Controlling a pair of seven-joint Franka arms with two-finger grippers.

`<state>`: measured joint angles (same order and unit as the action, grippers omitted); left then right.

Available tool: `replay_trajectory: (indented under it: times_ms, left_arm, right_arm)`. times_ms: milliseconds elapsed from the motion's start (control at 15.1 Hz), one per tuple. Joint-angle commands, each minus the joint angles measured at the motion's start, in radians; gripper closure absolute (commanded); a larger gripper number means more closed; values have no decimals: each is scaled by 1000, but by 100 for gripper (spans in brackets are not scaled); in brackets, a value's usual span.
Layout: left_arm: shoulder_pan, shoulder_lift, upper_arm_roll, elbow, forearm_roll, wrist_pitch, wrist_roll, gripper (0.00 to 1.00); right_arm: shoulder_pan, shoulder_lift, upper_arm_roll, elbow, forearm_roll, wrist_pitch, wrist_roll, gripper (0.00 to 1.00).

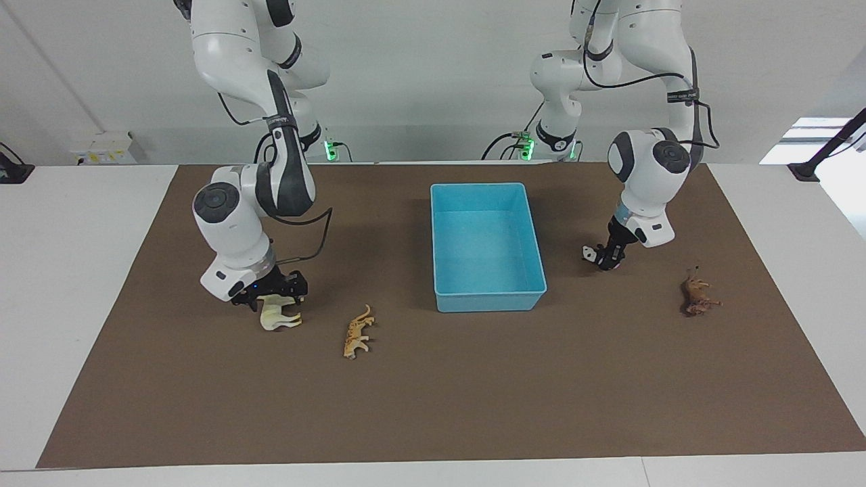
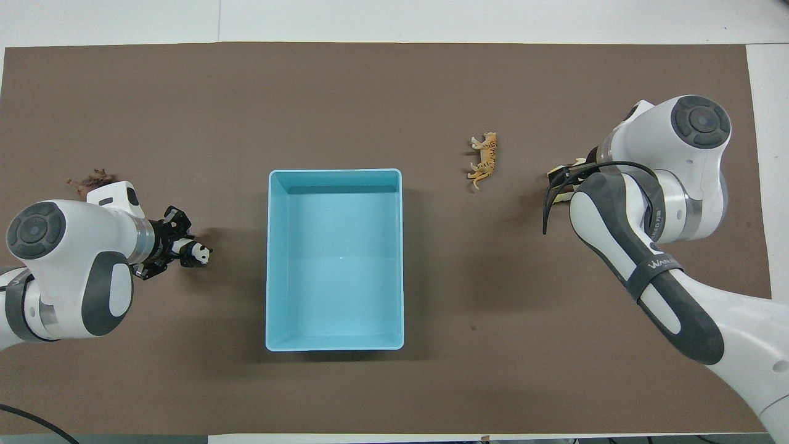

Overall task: Put all toys into storage box
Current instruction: 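Carry the panda over the box with the left gripper and release it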

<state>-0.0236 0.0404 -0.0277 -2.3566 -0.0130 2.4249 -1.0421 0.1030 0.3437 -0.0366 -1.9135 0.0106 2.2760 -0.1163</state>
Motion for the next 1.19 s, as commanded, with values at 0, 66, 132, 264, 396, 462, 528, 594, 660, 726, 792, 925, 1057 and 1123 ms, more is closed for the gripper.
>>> replay_trajectory:
  times_ms: [0,66,132,264,396,462,528,594,660,726,792,925,1057,1123]
  left_arm:
    - [-12,-8,11,71,16,-99,11,100]
    - [-12,-2,11,142,16,-165,11,100]
    - [-15,19,8,243,16,-276,13,100]
    - [-56,36,2,417,12,-470,10,100]
    - [-163,32,2,441,7,-506,-31,100]
    - [-232,30,2,428,5,-482,-89,100]
    - [-280,24,0,403,5,-421,-146,100]
    - [-336,18,-3,358,5,-350,-191,100]
    - [-392,16,-3,321,5,-293,-220,100]
    - [-433,19,-3,289,5,-252,-246,100]
    - [-468,18,-3,263,5,-230,-259,100]
    - [-483,6,-3,255,5,-254,-254,33]
    - [-475,3,2,275,8,-303,-214,0]
    - [-466,-19,8,283,8,-331,-160,0]
  right_arm:
    - [-9,-3,1,-24,19,19,-77,0]
    - [-9,-2,0,-28,19,40,-97,0]
    - [-9,0,0,-44,19,62,-103,0]
    - [-11,0,0,-77,17,108,-118,0]
    - [-17,-3,0,-110,19,143,-152,0]
    - [-19,-6,0,-125,17,164,-172,0]
    - [-25,-8,0,-139,19,181,-181,4]
    - [-29,-9,0,-143,17,184,-181,16]
    - [-29,-9,0,-144,17,183,-175,37]
    - [-29,-9,0,-144,19,181,-171,92]
    - [-29,-9,0,-142,19,183,-165,100]
    - [-29,-6,0,-133,17,181,-166,100]
    - [-20,-6,0,-119,19,177,-161,100]
    - [-17,-5,-2,-105,17,174,-160,100]
